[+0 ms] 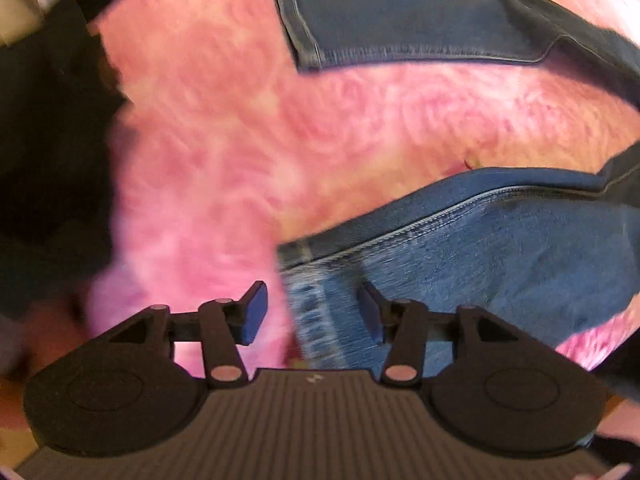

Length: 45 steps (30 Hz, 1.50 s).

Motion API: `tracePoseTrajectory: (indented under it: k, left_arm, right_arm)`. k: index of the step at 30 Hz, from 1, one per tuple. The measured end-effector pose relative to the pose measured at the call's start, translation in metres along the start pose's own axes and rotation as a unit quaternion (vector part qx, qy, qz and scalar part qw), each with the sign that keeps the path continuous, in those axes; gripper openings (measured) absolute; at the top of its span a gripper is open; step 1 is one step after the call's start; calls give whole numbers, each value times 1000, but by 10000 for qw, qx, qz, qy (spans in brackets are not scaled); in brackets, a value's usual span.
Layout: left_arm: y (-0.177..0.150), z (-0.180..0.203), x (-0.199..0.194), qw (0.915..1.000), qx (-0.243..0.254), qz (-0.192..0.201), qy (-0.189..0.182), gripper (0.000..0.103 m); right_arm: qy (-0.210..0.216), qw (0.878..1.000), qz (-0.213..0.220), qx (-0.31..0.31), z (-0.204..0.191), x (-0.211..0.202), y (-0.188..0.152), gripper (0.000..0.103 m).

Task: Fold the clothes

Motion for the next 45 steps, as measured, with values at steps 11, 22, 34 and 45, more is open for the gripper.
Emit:
tracePoseTrajectory:
  k: [11,22,34,45]
  left_arm:
    - [21,-20,-40,9989,86,325,-317,9]
    - [18,13,-34,9877,1125,-177,1068,26]
    - [68,263,-80,9231,3630,975,810,34]
    - [135,555,-49,8233,5440,1501,-611,42]
  right_arm:
    - [-521,9867,-489,1458,19,-1,-53,50]
    - [-470,9248,-710,3708,19,-26,-159,54]
    - [-916,8730,-276,4783,105,-62,-265,57]
    - [-368,9146,513,3994,241,-37,-302,57]
Point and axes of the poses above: each gripper's, at about its wrist camera, not at the fingertips, and x roughly the way its jaws point, z to its right, y to its top, the point moved 2 cm from there along x, roughly the way its jaws point, and after that the axes turned 13 degrees about -z, right-handed, at the moved point
